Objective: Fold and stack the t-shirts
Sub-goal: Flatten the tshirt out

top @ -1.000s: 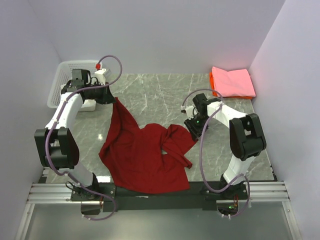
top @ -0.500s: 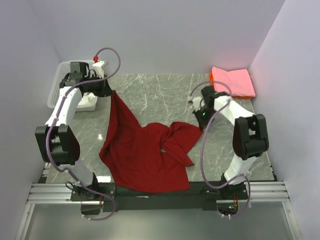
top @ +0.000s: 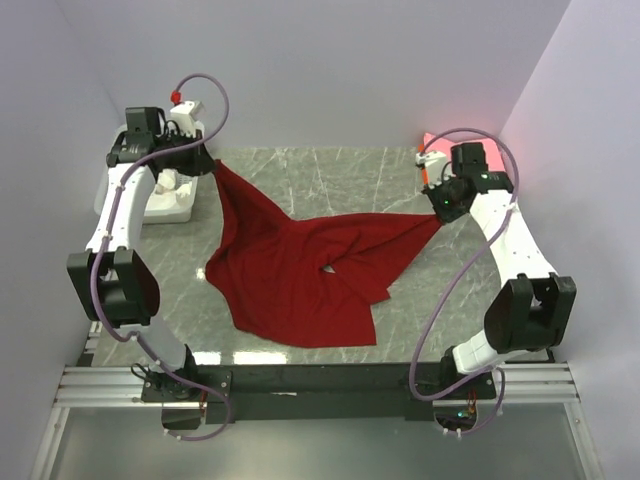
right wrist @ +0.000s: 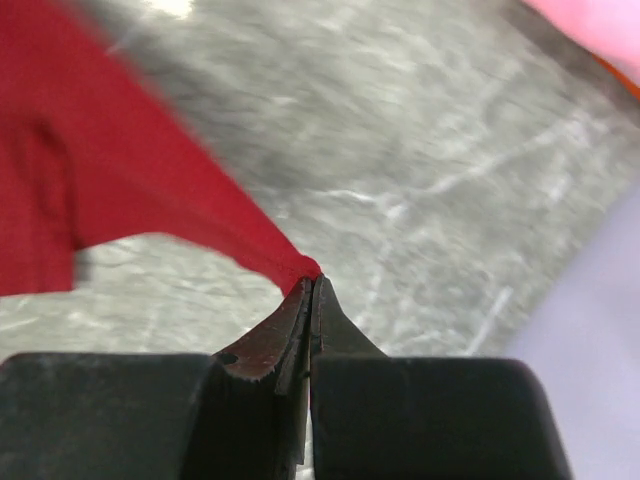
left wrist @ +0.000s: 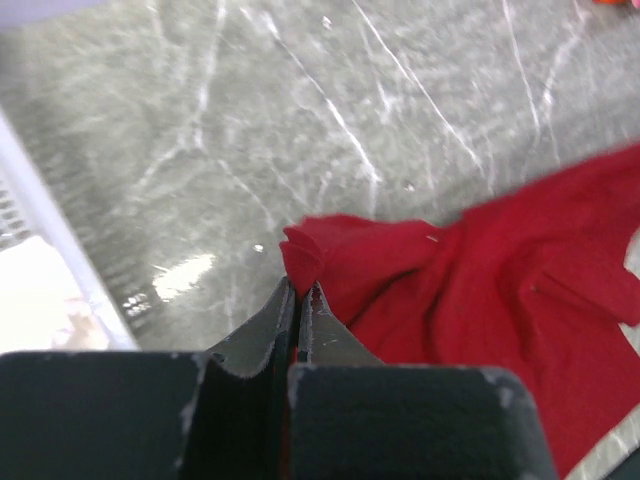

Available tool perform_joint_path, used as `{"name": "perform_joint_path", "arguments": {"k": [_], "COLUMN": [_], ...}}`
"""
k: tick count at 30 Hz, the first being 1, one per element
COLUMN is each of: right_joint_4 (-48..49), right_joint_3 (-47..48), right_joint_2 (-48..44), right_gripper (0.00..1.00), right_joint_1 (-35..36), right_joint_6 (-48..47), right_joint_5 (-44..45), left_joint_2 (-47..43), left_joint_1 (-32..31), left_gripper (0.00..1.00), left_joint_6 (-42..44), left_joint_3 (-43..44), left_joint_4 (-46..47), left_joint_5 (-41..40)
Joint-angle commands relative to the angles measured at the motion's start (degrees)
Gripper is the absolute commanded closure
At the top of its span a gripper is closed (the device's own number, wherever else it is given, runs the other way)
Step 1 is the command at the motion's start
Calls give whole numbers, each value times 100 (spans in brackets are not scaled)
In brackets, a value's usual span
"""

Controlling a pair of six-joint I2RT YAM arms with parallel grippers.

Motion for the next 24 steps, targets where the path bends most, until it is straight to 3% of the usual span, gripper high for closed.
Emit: {"name": "perform_joint_path", "arguments": {"k": [1, 6, 12, 14, 15, 17, 18, 21, 22, 24], "right_joint_4": [532, 928, 473, -247, -502, -1267, -1530, -2550, -2639, -2579], "right_joint_3": [327, 786, -46, -416, -1036, -1881, -2747, -4016, -4152, -4354], "right_joint_2": [-433, -951, -2022, -2488, -3152, -4059, -5056, -6842, -7120, -7238], "right_gripper": [100, 100, 100, 100, 100, 100, 100, 100, 86, 38], "right_joint_1": [-474, -950, -942, -951, -942, -951, -951, -942, -951, -969], "right_joint_6": [-151, -133, -765, -1423, -1756, -3099, -4087, -5629, -5731, -5801], "right_joint_5": [450, 144, -559, -920, -973, -930, -825, -316, -262, -280], "left_joint_2": [-268, -356, -619, -917, -1023, -1322, -1401, -1604, -1639, -1622], "left_joint_1": [168, 239, 256, 283, 291, 335, 353, 397, 406, 423], "left_gripper": [100, 100, 100, 100, 100, 100, 100, 100, 100, 100], "left_joint_6": [-223, -241, -276, -180, -153, -22, 31, 198, 285, 443], "left_joint_3": [475, 819, 363, 170, -40, -252, -453, -753, -798, -877], "left_joint_4": [564, 741, 793, 838, 864, 838, 812, 671, 575, 504], "left_joint_5": [-207, 65, 233, 250, 285, 312, 286, 338, 321, 268]}}
